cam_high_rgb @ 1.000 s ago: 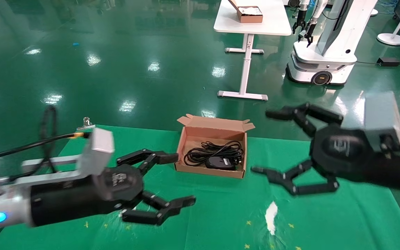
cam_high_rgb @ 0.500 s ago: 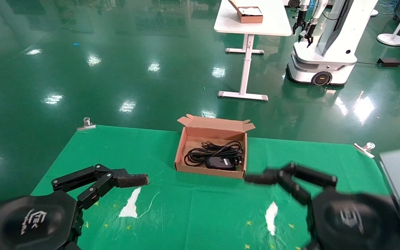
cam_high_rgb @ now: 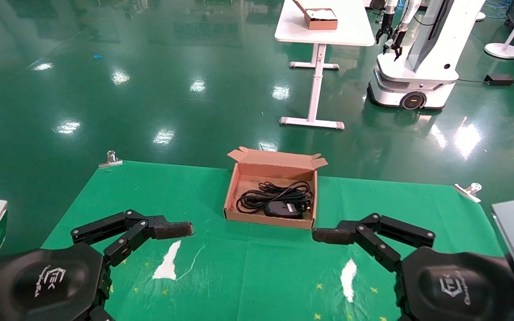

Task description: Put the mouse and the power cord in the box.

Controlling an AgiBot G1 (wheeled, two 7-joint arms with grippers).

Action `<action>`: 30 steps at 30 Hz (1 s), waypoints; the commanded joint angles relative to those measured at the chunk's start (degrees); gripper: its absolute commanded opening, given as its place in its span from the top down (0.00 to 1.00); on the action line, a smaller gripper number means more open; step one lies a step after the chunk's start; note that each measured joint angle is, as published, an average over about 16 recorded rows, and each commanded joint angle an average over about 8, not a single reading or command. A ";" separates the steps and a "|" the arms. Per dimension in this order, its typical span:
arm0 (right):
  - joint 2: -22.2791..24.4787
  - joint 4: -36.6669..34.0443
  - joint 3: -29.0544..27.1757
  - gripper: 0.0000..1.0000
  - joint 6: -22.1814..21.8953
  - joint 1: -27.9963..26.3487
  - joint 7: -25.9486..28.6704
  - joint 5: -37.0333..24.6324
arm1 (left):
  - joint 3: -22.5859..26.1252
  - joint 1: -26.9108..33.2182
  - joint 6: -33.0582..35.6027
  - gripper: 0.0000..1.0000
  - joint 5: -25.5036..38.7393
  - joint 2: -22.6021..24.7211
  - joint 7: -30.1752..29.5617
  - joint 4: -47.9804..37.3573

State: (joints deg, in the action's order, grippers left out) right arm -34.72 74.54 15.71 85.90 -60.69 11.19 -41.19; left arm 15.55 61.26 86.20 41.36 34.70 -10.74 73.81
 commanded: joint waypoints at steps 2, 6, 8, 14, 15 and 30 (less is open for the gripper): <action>-0.08 -0.27 0.09 0.00 -0.06 -0.25 -0.14 -0.18 | 0.12 0.08 -0.14 0.00 0.12 0.08 0.00 -0.08; -0.15 -0.49 0.16 0.00 -0.11 -0.44 -0.25 -0.32 | 0.21 0.14 -0.23 0.00 0.22 0.15 0.00 -0.13; -0.18 -0.58 0.18 0.00 -0.13 -0.52 -0.29 -0.38 | 0.25 0.16 -0.28 0.00 0.26 0.17 0.00 -0.15; -0.23 -0.77 0.24 0.00 -0.15 -0.67 -0.37 -0.51 | 0.33 0.21 -0.38 0.00 0.35 0.23 0.00 -0.18; -0.23 -0.80 0.24 0.00 -0.15 -0.69 -0.38 -0.53 | 0.34 0.21 -0.39 0.00 0.36 0.23 0.00 -0.18; -0.28 -0.98 0.30 0.00 -0.20 -0.86 -0.47 -0.65 | 0.41 0.26 -0.48 0.00 0.44 0.28 0.00 -0.25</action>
State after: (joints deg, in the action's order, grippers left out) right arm -35.00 73.57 16.01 85.70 -61.54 10.72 -41.83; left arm 15.96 61.52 85.73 41.80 34.98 -10.74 73.57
